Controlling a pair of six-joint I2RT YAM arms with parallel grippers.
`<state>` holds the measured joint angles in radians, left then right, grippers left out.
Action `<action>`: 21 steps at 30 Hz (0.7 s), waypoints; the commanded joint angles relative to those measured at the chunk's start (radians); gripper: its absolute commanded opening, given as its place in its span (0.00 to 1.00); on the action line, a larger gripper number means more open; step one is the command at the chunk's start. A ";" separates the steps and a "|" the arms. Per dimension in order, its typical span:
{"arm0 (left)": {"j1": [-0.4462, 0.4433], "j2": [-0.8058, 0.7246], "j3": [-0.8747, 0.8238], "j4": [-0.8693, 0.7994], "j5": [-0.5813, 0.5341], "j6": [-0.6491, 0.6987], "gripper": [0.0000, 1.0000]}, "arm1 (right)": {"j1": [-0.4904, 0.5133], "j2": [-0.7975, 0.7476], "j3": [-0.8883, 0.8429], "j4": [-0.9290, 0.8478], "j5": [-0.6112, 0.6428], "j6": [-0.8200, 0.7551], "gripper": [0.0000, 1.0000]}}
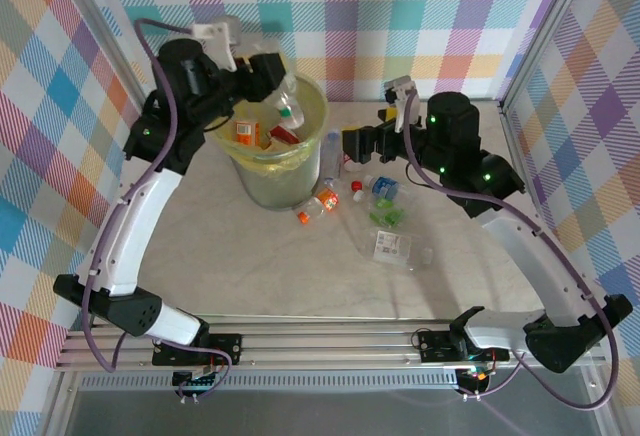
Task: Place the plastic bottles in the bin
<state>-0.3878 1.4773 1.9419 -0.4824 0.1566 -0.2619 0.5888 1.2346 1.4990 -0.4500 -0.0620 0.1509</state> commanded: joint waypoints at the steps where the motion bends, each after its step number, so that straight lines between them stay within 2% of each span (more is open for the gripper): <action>1: 0.041 0.047 0.085 -0.115 -0.086 0.126 0.17 | 0.002 -0.004 0.010 -0.055 0.141 0.034 1.00; 6: 0.080 0.140 0.205 -0.231 -0.157 0.259 0.16 | 0.001 0.019 0.034 -0.105 0.205 0.057 1.00; 9: 0.090 0.188 0.251 -0.300 -0.191 0.290 0.16 | -0.003 0.041 0.055 -0.142 0.235 0.083 1.00; 14: 0.093 0.233 0.235 -0.366 -0.197 0.288 0.16 | -0.018 0.087 0.095 -0.214 0.254 0.133 1.00; 21: 0.093 0.263 0.150 -0.373 -0.214 0.253 0.16 | -0.035 0.107 0.096 -0.245 0.236 0.163 1.00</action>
<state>-0.3042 1.7329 2.1086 -0.8379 -0.0425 -0.0032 0.5625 1.3388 1.5600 -0.6643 0.1654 0.2806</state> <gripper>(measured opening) 0.554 0.996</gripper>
